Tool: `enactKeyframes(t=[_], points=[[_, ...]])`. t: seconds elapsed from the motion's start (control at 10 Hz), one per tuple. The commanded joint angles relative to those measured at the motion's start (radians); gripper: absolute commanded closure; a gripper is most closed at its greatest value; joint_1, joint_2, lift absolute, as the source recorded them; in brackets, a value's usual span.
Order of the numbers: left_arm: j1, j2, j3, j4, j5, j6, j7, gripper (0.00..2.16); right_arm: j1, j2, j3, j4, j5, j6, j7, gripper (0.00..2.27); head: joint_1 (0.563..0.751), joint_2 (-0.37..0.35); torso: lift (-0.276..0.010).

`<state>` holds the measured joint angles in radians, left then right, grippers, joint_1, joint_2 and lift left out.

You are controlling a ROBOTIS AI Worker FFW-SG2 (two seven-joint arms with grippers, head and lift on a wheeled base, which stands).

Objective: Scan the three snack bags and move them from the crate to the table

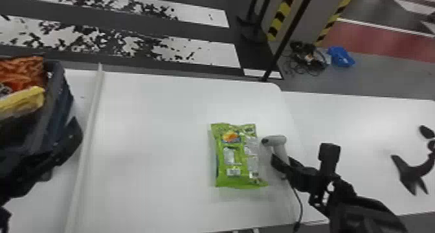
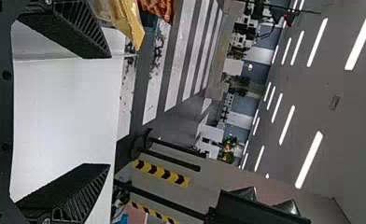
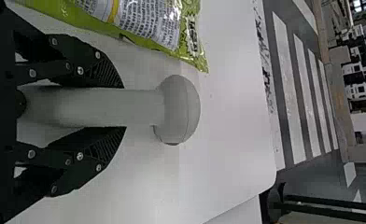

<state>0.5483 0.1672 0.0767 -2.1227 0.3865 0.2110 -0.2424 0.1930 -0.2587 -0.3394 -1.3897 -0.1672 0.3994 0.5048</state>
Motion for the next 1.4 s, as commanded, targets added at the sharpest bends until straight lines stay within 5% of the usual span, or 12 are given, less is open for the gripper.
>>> enactKeyframes(t=[0.0,0.4,0.8,1.3], points=[[0.004,0.0,0.0,0.001,0.0,-0.003,-0.003,0.03,0.031,0.007,-0.02,-0.037,-0.023,-0.001,-0.014,2.24,0.695,-0.267,-0.062],[0.005,0.0,-0.001,0.004,0.0,-0.003,-0.006,0.03,0.264,0.092,-0.133,-0.387,-0.192,-0.007,-0.074,2.24,0.695,-0.297,-0.062],[0.005,-0.006,-0.006,0.007,0.0,-0.006,-0.006,0.03,0.425,0.154,-0.125,-0.647,-0.31,0.164,-0.054,2.24,0.695,-0.261,-0.062],[0.016,-0.012,-0.005,0.015,0.0,-0.031,-0.002,0.03,0.511,0.167,-0.064,-0.7,-0.328,0.229,-0.034,2.24,0.695,-0.135,-0.062]])
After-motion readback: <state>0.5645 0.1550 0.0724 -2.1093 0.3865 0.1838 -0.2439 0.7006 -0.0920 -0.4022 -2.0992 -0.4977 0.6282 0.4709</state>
